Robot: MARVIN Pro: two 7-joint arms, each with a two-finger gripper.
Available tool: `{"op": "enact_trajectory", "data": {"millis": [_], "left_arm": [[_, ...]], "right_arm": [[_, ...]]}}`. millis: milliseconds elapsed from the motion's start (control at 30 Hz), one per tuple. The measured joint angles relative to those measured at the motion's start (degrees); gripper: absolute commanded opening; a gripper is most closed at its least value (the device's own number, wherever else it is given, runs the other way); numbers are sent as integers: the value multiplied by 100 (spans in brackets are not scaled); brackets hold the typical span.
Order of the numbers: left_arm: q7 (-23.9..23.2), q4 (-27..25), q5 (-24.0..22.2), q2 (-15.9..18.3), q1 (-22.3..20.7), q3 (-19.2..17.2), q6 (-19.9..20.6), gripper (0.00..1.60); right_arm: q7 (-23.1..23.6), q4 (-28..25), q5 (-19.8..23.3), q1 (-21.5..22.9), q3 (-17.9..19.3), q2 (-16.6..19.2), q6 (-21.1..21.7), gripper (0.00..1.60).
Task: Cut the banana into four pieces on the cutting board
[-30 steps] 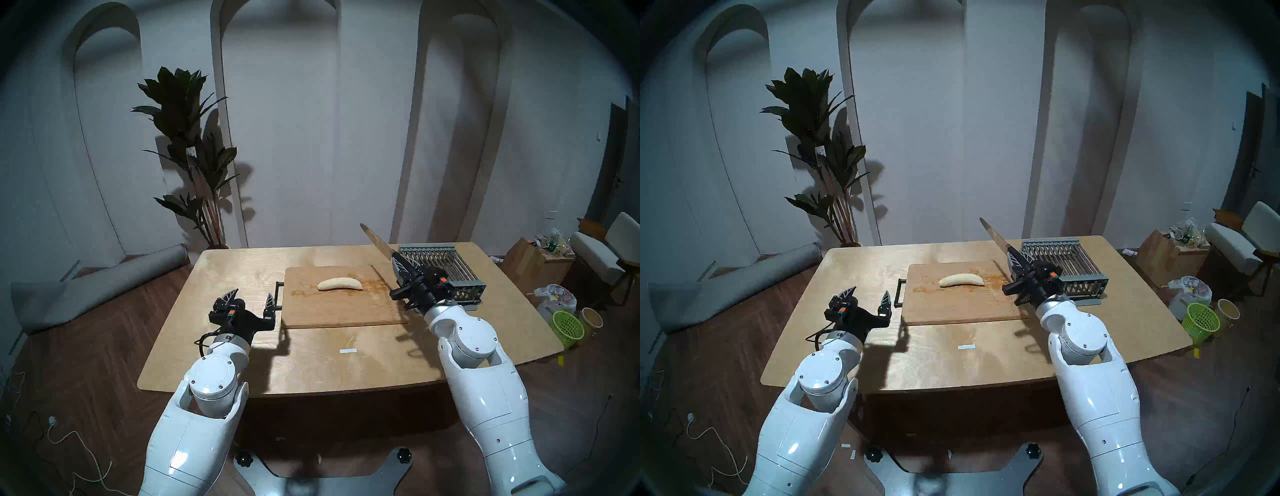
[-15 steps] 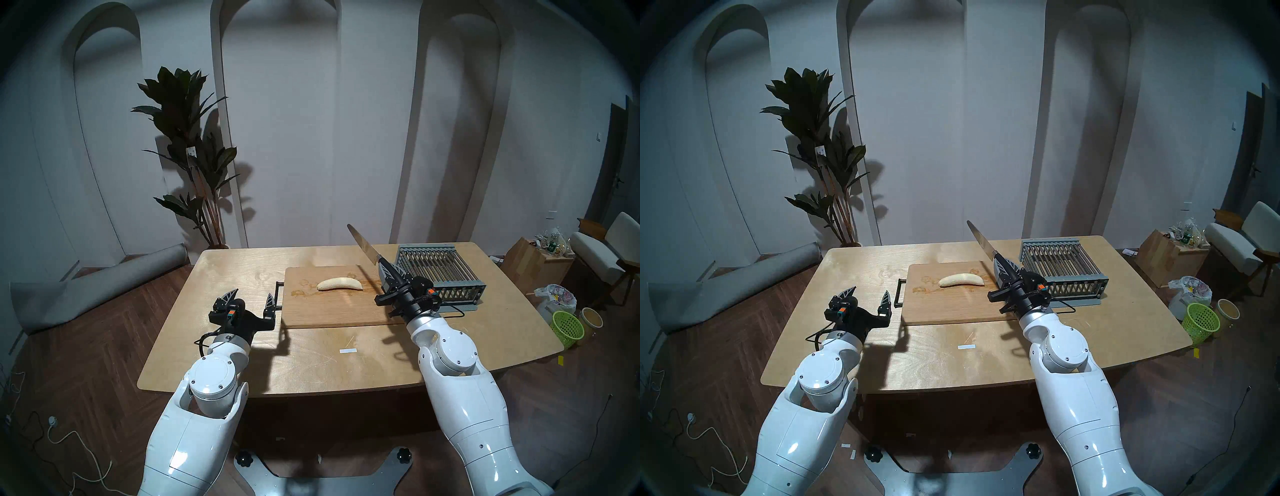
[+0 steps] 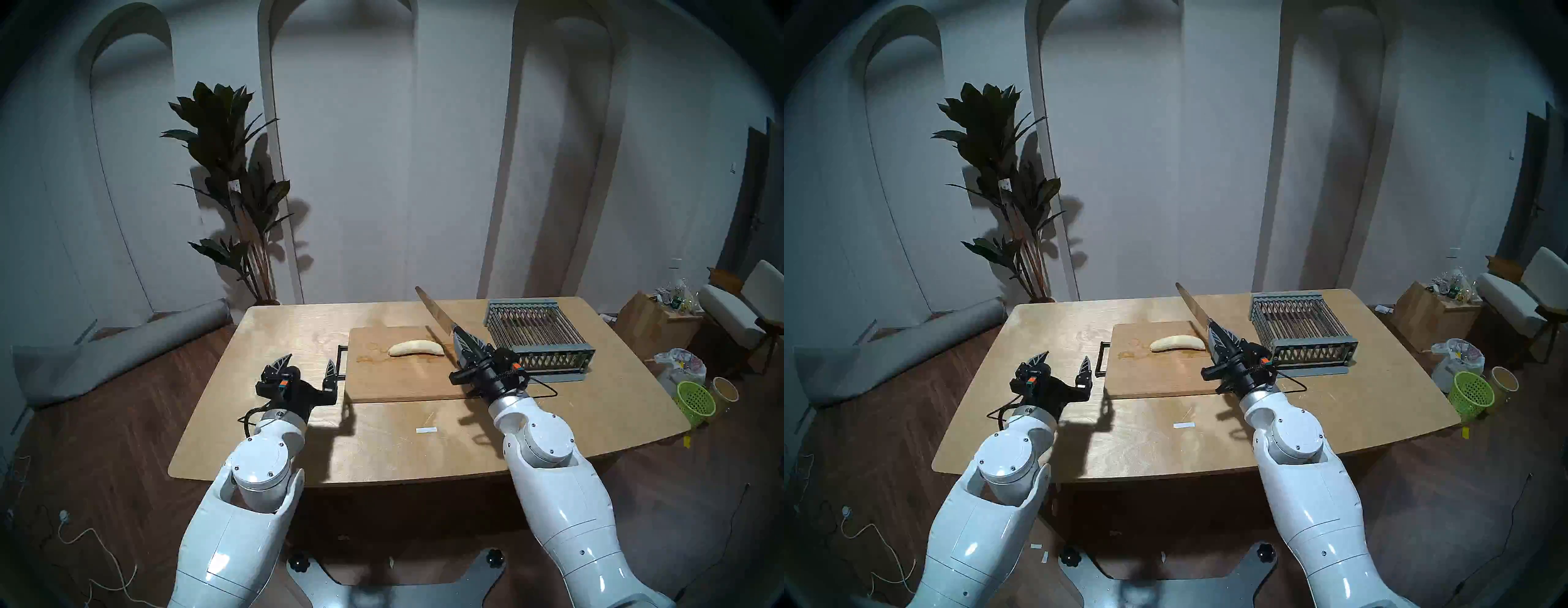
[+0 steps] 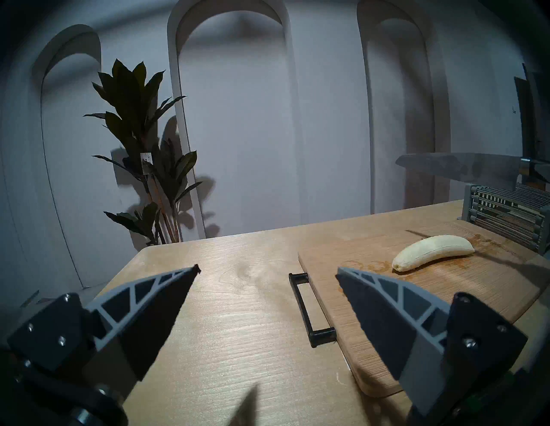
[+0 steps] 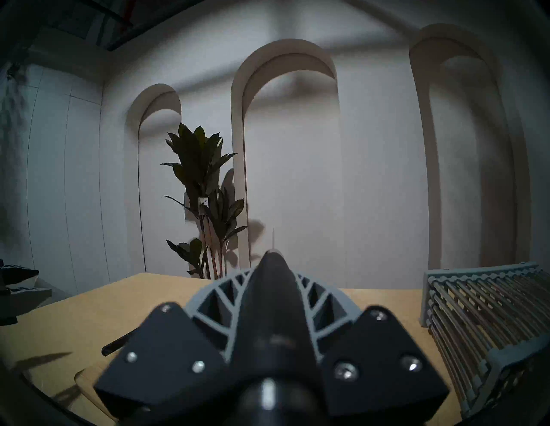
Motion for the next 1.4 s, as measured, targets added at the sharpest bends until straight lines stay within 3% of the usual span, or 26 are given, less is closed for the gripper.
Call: {"op": "enact_trajectory", "data": {"millis": [500,1167,1400], "left_arm": [[29,0,-26,30,-4,22,0,160],[18,-23,-115,82,-21,38,-37,160],[-292,-278,-282,173,-328,-31,-63,160]], "right_arm": [[96,647,-211,236,-141,-13,-51,0],[165,696,-111,246,-58,-46,-62,0],[201,695,-107,210,-122,-61,-62,0]]}}
